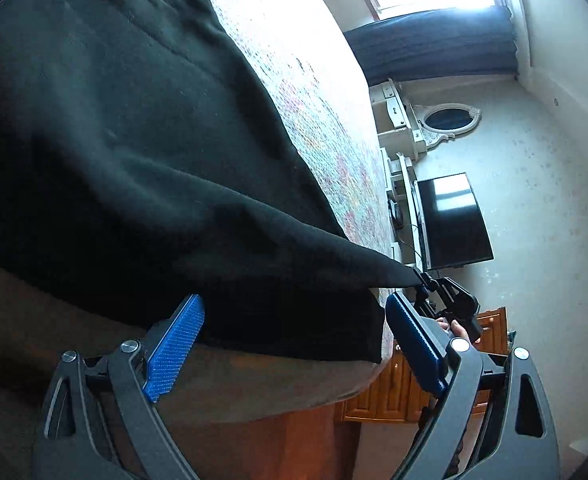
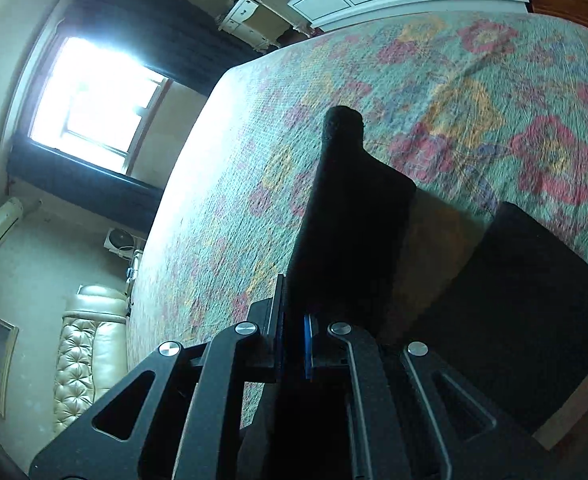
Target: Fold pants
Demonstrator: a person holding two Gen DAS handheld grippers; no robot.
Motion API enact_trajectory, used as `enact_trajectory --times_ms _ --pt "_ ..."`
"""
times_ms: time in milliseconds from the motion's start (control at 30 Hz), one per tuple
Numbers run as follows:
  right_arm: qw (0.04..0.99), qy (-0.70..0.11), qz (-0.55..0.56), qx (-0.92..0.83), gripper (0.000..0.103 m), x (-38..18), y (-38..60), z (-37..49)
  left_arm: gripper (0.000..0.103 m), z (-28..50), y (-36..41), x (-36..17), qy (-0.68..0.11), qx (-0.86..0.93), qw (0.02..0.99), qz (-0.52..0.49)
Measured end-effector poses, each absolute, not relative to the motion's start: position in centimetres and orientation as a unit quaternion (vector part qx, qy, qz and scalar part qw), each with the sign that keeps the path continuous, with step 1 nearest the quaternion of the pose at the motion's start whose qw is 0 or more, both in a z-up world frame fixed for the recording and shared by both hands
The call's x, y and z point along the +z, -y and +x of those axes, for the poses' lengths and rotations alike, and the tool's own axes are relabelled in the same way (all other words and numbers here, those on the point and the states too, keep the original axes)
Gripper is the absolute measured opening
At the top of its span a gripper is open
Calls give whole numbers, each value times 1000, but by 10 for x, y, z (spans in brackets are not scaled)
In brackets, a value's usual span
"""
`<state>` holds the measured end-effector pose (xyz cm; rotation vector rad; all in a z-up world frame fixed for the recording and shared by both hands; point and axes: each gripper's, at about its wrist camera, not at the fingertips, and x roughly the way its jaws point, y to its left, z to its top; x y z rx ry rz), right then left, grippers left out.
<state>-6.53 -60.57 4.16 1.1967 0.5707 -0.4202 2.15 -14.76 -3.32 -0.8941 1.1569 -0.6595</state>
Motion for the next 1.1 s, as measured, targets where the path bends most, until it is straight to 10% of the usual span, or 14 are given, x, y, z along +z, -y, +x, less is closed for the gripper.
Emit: enact_trajectory --times_ms 767,933,1100 --pt "790 -217 555 -147 6 86 606 -82 90 40 185 -32 -505 -220 738 -390" --pt "789 -217 556 -146 6 78 605 -97 39 50 183 -21 -528 -189 765 -316" --pt "785 -217 559 -155 6 60 605 -124 31 38 177 -23 -543 -198 756 -306"
